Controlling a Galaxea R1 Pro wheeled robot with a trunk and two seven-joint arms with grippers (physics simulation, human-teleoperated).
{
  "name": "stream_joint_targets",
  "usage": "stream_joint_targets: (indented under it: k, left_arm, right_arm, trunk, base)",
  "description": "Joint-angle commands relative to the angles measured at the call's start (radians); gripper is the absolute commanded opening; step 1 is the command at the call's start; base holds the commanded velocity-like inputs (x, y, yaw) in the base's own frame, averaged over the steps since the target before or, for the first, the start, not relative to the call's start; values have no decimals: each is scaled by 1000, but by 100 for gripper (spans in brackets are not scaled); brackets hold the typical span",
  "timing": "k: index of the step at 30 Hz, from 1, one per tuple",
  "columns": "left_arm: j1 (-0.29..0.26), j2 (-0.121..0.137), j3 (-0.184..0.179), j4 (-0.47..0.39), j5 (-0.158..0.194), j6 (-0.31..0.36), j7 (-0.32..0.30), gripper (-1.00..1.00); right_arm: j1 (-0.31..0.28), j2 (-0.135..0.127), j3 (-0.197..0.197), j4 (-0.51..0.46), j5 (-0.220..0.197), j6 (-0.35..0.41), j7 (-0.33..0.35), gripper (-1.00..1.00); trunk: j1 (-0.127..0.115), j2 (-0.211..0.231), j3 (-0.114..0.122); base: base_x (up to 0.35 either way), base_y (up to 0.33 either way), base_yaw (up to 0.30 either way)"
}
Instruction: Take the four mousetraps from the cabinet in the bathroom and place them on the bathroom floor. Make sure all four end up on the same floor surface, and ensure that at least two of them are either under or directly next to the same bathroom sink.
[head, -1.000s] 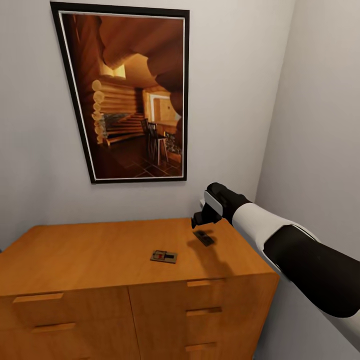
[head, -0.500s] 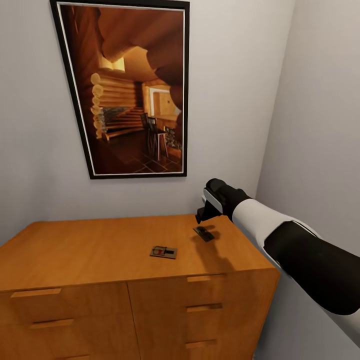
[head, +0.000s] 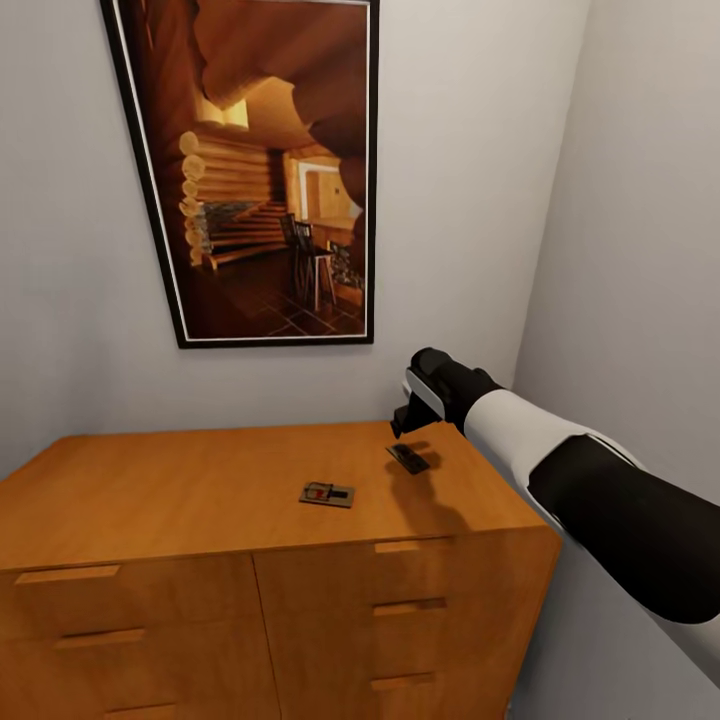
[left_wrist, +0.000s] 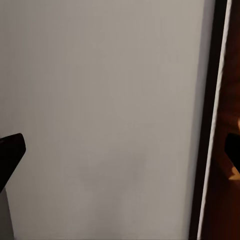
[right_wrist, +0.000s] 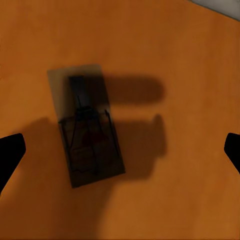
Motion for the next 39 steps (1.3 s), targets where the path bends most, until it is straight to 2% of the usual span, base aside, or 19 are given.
stream_joint_targets:
  k: [1, 10, 17, 27, 39]
  left_arm:
    - [-3, 1, -3, -1, 8, 3, 10, 100]
    - [-3, 1, -3, -1, 8, 3, 10, 100]
    - [-3, 1, -4, -1, 8, 3, 10, 100]
    - [-3, 1, -3, -1, 9, 3, 10, 100]
    - [-3, 1, -4, -1, 8, 3, 10, 100]
  right_arm:
    - [-3, 0, 8, -1, -7, 3, -1, 100]
    - [-12, 2, 8, -3, -7, 3, -1, 100]
    - [-14, 4, 8, -3, -8, 3, 1, 100]
    - [-15, 5, 8, -3, -8, 3, 13, 100]
    - [-15, 4, 11, -2, -6, 3, 40, 100]
  trunk:
    - [4, -8, -5]
    - [38, -71, -33]
    - [38, -71, -33]
    - [77, -141, -64]
    - [77, -141, -64]
  base:
    - [0, 0, 0]
    - [0, 0, 0]
    - [0, 0, 0]
    - [0, 0, 0]
    - [0, 0, 0]
